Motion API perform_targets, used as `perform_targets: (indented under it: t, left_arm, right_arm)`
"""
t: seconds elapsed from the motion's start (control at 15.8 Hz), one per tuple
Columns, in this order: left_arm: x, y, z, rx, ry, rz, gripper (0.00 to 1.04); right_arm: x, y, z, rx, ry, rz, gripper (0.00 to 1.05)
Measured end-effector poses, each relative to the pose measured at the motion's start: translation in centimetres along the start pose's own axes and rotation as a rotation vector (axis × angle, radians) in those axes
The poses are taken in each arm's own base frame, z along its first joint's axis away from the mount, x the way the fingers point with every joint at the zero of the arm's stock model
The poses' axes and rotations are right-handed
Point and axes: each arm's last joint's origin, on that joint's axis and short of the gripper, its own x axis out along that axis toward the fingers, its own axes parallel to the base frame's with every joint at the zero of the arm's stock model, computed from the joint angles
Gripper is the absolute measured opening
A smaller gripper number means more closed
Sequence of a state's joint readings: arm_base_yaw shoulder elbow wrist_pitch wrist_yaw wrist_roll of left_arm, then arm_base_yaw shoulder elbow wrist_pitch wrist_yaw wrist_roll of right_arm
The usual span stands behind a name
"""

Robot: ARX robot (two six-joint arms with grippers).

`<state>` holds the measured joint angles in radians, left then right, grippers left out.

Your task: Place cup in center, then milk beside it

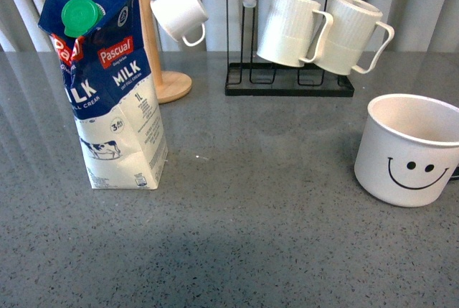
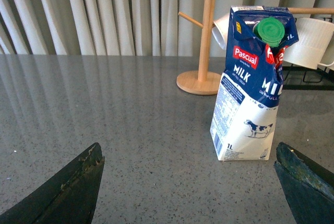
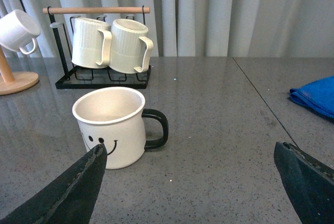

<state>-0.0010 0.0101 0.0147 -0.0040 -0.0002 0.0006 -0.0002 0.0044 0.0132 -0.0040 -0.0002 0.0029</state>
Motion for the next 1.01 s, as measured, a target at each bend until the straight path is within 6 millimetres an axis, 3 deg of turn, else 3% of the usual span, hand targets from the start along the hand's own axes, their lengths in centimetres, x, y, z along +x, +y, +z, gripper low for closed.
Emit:
perform_targets:
  t: [1.01]
  left_arm:
    - [0.0,0.0,0.0,0.0,0.0,0.0,0.98]
  right_arm:
    - [0.0,0.0,0.0,0.0,0.0,0.0,0.98]
